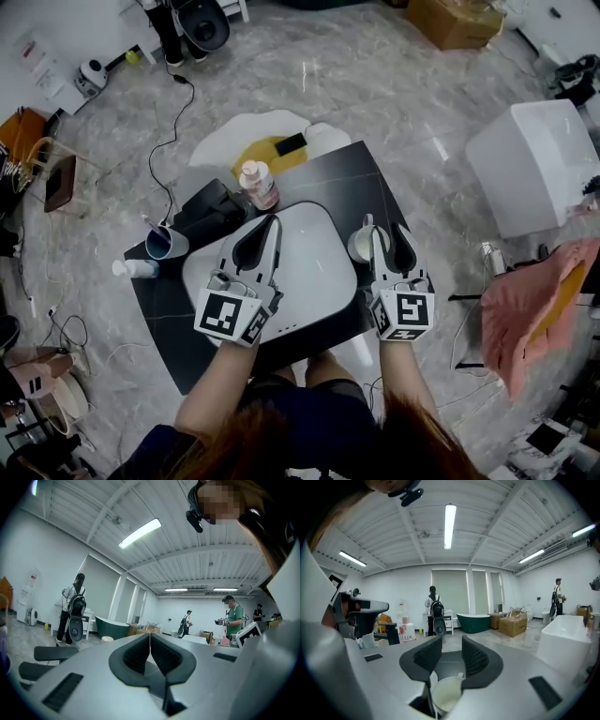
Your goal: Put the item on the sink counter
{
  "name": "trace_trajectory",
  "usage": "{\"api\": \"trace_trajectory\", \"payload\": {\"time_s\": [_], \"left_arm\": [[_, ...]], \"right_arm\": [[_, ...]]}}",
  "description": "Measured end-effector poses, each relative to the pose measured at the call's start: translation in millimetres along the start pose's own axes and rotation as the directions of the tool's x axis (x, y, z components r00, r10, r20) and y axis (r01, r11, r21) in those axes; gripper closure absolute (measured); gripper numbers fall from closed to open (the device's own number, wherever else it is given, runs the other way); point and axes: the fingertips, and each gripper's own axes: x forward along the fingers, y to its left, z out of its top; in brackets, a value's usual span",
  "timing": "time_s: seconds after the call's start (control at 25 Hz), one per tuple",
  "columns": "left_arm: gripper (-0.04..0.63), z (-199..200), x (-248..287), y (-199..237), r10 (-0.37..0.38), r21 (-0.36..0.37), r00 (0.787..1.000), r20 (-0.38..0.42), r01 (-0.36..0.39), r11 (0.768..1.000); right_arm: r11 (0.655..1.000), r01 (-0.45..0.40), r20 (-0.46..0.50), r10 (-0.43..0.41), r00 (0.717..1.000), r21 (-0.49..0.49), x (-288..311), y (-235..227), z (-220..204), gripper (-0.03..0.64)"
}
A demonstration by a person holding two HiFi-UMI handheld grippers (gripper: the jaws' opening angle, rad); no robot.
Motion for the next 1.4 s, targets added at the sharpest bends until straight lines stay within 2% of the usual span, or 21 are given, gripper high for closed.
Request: {"api": "trace_trajectory", "payload": {"time_s": [0.08,0.24,0.56,0.88,1.4], "left_arm": [[0.571,10.4,-3.1,-1.9,-0.003,0.009,1.0,0.018,0.003,1.0],[0.571,32.7,-11.6,-8.6,-0.011,0.024,0.999,0.051,0.01,1.0],[0.571,66.6,-44.4,-19.0,-0.03,0.049,0.995,0.1,0.025,0.998],[0.571,85.7,-73.6,-24.1,-0.031,0.059,0.991,0.133,0.024,0.998],[0.571,97.2,-85.2,-30.1,-0.035,0.068,0.987,0.154,0.025,0.997]], "right_arm": [[1.0,0.005,0.035,-0.004,0.999,-0.012,-7.0,3.3,20.8,0.516],[1.0,0.019,0.095,-0.016,0.995,-0.023,-26.4,10.7,58.5,0.6],[1.0,0.007,0.196,-0.001,0.981,-0.03,-71.3,42.0,117.5,0.601],[0.999,-0.01,0.264,0.022,0.964,-0.047,-102.1,62.7,151.7,0.601],[0.999,0.005,0.271,0.007,0.962,-0.041,-117.6,65.7,162.5,0.601]]}}
